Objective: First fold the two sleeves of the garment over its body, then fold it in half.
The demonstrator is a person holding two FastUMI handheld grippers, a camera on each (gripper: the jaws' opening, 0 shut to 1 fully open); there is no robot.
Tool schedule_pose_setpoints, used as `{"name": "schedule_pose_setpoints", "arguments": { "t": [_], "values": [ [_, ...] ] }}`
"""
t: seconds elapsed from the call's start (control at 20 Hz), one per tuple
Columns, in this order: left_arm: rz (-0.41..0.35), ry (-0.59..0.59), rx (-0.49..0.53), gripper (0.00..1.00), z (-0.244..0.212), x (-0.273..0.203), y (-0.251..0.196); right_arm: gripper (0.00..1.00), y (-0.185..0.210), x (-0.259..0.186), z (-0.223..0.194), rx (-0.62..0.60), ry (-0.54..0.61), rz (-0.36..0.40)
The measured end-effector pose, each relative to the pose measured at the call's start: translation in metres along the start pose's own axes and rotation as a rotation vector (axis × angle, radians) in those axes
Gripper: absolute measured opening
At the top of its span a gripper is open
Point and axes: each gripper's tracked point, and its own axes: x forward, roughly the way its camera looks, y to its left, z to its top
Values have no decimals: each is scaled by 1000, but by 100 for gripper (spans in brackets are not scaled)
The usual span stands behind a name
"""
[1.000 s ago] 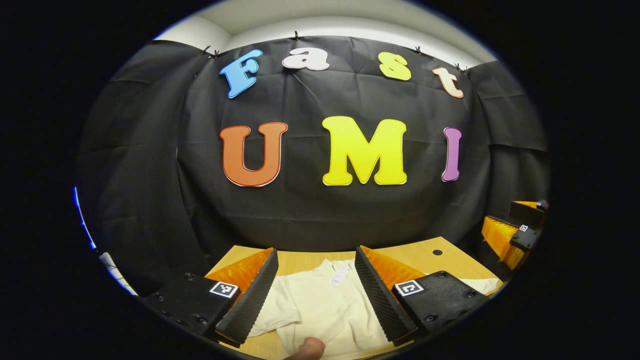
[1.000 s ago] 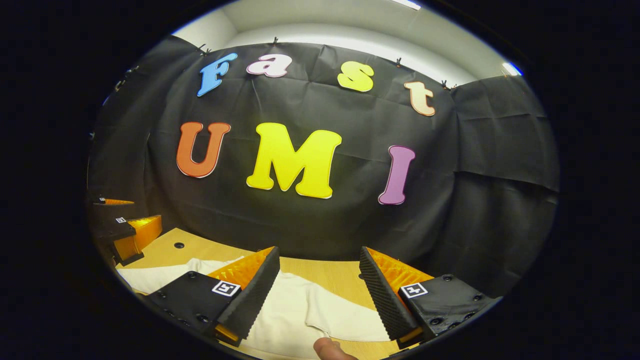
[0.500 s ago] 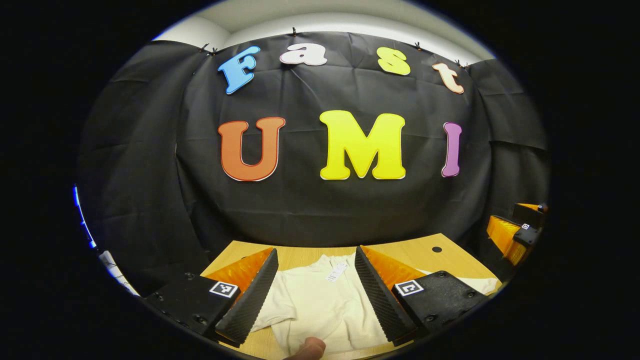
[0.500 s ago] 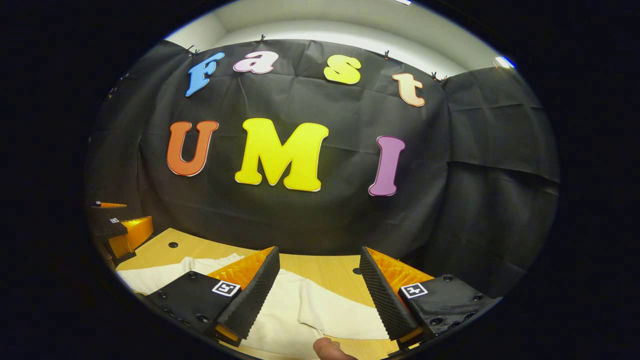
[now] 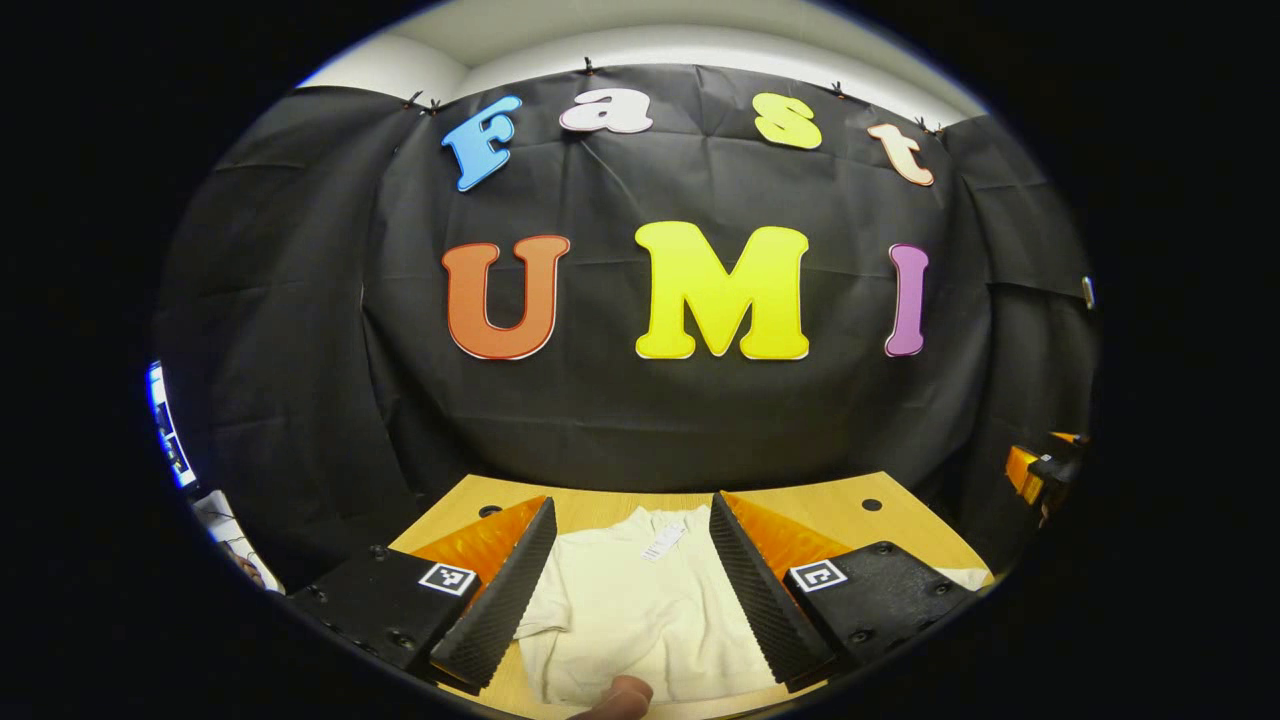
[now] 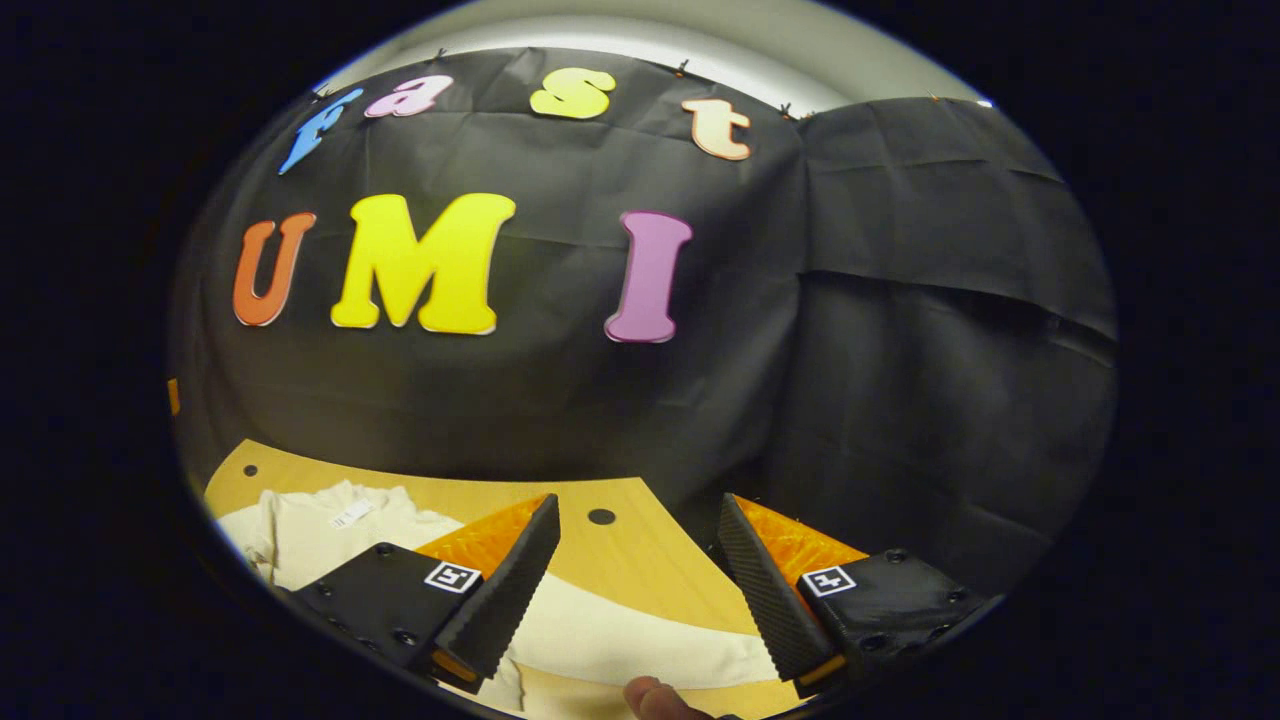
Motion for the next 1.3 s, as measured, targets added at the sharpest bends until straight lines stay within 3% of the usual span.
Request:
{"name": "schedule_pose_setpoints", "arguments": {
  "t": [0.15,0.35,0.5,0.75,0.9,1.3],
  "values": [
    [15,-13,16,100,2,-9,-19,100,-59,34,-48,-1,94,-85],
    [47,-10,12,97,-2,-20,-39,100,-112,69,-132,16,272,-135],
    [84,-3,24,98,-8,-29,-47,100,-129,85,-195,45,419,-145],
    [83,18,37,98,-13,-33,-48,100,-146,95,-278,118,679,-198],
    [84,13,-6,98,-12,-31,-41,100,-140,86,-289,201,845,-194],
    [97,48,-15,98,-25,-27,-27,94,-136,85,-290,325,967,-225]
  ]
}}
